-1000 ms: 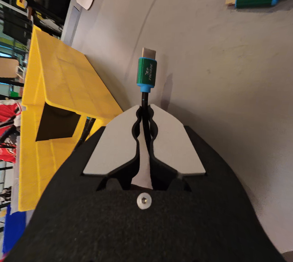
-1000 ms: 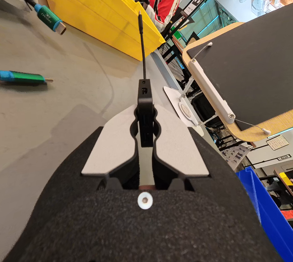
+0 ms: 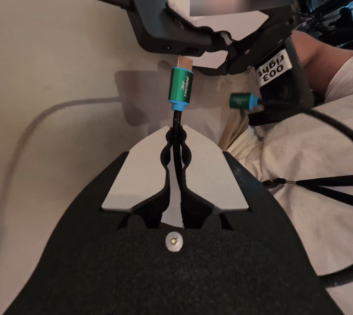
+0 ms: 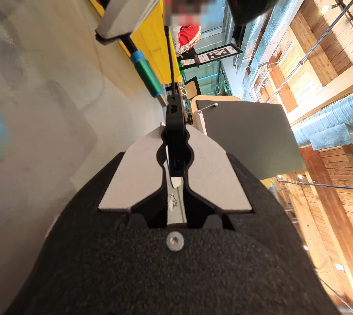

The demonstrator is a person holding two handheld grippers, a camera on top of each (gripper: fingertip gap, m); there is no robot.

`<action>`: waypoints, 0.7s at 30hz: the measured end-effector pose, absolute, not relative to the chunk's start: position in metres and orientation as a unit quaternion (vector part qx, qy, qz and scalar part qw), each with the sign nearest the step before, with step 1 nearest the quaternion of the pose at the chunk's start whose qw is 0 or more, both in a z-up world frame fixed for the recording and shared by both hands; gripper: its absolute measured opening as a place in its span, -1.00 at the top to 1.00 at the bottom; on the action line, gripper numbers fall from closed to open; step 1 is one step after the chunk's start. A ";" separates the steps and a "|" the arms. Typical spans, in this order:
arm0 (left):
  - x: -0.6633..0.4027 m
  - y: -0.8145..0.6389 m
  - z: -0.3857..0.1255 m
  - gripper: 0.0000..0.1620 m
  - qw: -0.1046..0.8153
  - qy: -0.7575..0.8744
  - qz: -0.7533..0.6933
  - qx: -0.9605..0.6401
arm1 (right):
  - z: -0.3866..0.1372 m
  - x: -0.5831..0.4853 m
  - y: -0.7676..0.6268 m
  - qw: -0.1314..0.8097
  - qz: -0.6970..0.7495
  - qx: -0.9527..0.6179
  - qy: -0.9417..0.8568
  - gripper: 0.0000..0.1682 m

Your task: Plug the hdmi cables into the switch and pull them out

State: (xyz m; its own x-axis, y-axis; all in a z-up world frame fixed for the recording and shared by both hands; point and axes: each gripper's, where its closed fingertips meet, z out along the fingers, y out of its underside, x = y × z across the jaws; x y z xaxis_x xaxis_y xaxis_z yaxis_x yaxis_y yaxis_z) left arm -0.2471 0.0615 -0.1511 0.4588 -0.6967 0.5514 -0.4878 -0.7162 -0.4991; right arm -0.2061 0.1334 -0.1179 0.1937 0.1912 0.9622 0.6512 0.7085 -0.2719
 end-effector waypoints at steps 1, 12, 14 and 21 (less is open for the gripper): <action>-0.245 0.061 -0.153 0.93 0.130 0.343 -0.391 -0.844 | -0.120 -0.205 0.136 0.687 -0.182 -0.345 -0.613 0.85; -0.248 0.064 -0.161 0.93 0.123 0.317 -0.389 -0.856 | -0.134 -0.210 0.138 0.665 -0.221 -0.330 -0.633 0.85; -0.248 0.064 -0.162 0.93 0.121 0.314 -0.389 -0.857 | -0.135 -0.211 0.139 0.662 -0.230 -0.328 -0.634 0.85; -0.247 0.060 -0.166 0.93 0.105 0.308 -0.399 -0.858 | -0.138 -0.211 0.139 0.658 -0.244 -0.322 -0.635 0.85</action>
